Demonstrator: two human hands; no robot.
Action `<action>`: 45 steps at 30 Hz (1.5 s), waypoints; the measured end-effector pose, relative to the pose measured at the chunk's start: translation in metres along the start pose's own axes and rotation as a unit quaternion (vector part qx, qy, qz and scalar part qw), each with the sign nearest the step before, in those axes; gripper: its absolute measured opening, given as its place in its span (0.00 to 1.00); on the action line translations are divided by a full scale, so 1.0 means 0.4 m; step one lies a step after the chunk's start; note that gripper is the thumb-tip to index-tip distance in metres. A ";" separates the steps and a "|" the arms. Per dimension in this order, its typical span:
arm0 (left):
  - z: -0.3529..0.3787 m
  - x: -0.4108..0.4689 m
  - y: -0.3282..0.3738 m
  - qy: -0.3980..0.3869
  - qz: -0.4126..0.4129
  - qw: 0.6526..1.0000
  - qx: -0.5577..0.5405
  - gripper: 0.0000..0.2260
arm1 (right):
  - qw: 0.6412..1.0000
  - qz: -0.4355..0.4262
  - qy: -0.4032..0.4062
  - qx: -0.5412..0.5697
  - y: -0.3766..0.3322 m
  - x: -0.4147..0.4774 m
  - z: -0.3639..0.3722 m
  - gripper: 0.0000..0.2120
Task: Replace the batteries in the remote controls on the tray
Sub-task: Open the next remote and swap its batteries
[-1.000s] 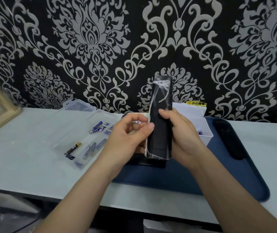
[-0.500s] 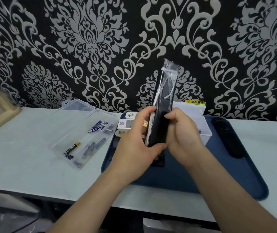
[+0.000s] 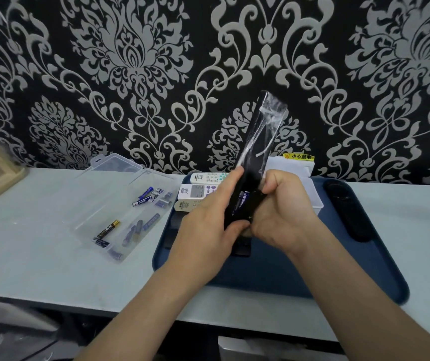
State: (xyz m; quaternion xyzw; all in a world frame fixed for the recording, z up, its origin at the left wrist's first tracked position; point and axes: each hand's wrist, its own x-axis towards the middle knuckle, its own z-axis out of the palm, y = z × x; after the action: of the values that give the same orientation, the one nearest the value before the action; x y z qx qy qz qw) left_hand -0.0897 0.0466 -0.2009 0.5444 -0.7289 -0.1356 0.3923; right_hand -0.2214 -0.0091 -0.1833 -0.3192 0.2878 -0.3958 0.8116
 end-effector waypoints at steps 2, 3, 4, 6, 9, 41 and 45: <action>0.009 0.003 -0.010 0.025 0.037 0.996 0.072 0.27 | 1.000 -0.001 -0.004 0.009 -0.003 -0.003 0.001 0.16; 0.012 0.004 -0.013 0.043 0.050 0.991 0.115 0.22 | 1.000 -0.002 -0.003 0.010 -0.003 0.000 -0.002 0.17; 0.014 0.007 -0.019 0.060 0.057 0.986 0.145 0.18 | 1.000 -0.002 -0.007 0.009 -0.005 0.001 -0.004 0.18; 0.019 0.015 -0.034 0.092 0.063 0.985 0.131 0.12 | 1.000 -0.003 -0.005 0.005 -0.006 0.004 -0.009 0.19; 0.014 0.027 -0.031 0.104 -0.040 0.992 -0.066 0.03 | 1.000 -0.021 0.002 -0.016 -0.001 0.002 -0.009 0.12; 0.043 0.059 0.010 0.076 -0.002 0.990 -0.122 0.09 | 0.976 -0.166 0.113 -0.086 -0.080 -0.094 -0.077 0.14; 0.026 0.070 0.038 0.124 -0.061 0.957 -0.257 0.05 | 0.975 -0.164 0.087 -0.125 -0.053 -0.085 -0.059 0.13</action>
State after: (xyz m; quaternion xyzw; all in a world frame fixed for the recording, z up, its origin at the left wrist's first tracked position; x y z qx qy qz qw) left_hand -0.1104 0.0245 -0.1865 0.4811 -0.5807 -0.2732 0.5972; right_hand -0.2657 0.0020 -0.1752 -0.4255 0.3485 -0.5107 0.6608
